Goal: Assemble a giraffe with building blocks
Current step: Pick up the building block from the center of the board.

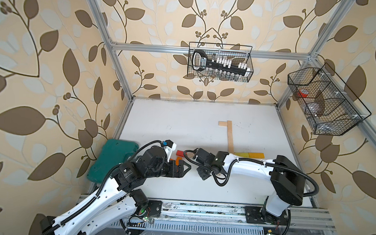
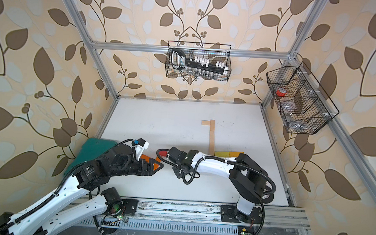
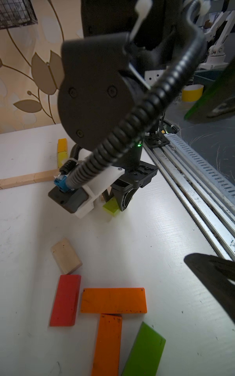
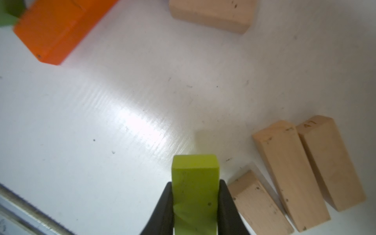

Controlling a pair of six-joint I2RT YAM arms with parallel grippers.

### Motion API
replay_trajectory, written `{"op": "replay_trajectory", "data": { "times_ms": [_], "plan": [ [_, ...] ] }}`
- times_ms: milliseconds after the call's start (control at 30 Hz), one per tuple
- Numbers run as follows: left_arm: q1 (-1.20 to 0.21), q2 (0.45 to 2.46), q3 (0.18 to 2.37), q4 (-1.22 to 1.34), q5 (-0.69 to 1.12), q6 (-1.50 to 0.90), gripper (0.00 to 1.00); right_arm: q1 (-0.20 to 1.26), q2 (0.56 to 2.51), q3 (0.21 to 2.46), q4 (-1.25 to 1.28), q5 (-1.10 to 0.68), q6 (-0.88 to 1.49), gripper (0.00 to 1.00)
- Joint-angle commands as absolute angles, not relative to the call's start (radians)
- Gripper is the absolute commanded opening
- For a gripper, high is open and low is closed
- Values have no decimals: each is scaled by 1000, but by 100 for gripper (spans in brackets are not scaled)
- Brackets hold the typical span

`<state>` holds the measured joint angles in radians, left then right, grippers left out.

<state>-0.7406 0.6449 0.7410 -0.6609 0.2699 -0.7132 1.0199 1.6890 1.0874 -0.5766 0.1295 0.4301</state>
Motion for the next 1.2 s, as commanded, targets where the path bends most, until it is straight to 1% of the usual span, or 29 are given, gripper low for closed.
{"op": "replay_trajectory", "data": {
  "times_ms": [0, 133, 233, 333, 400, 533, 667, 833, 933, 1167],
  "plan": [
    [-748, 608, 787, -580, 323, -702, 99, 988, 1606, 1076, -570, 119, 459, 12],
    [-747, 601, 791, -569, 340, -694, 99, 927, 1474, 1062, -570, 109, 499, 11],
    [-747, 606, 792, -563, 342, -695, 99, 858, 1324, 1044, -583, 131, 561, 11],
    [-747, 619, 783, -554, 343, -694, 99, 801, 1169, 1019, -618, 197, 631, 12],
    [-747, 637, 773, -542, 340, -695, 99, 787, 1080, 999, -655, 281, 695, 16],
    [-747, 694, 723, -478, 336, -710, 99, 785, 996, 942, -738, 365, 824, 13],
    [-749, 783, 686, -390, 364, -733, 99, 785, 975, 846, -776, 369, 965, 11],
    [-749, 862, 682, -346, 382, -730, 99, 785, 1001, 750, -778, 352, 1057, 10],
    [-749, 886, 685, -342, 382, -726, 99, 783, 1056, 728, -778, 350, 1082, 10],
    [-749, 899, 668, -337, 376, -726, 99, 766, 1275, 746, -724, 306, 1047, 10]
  ]
}}
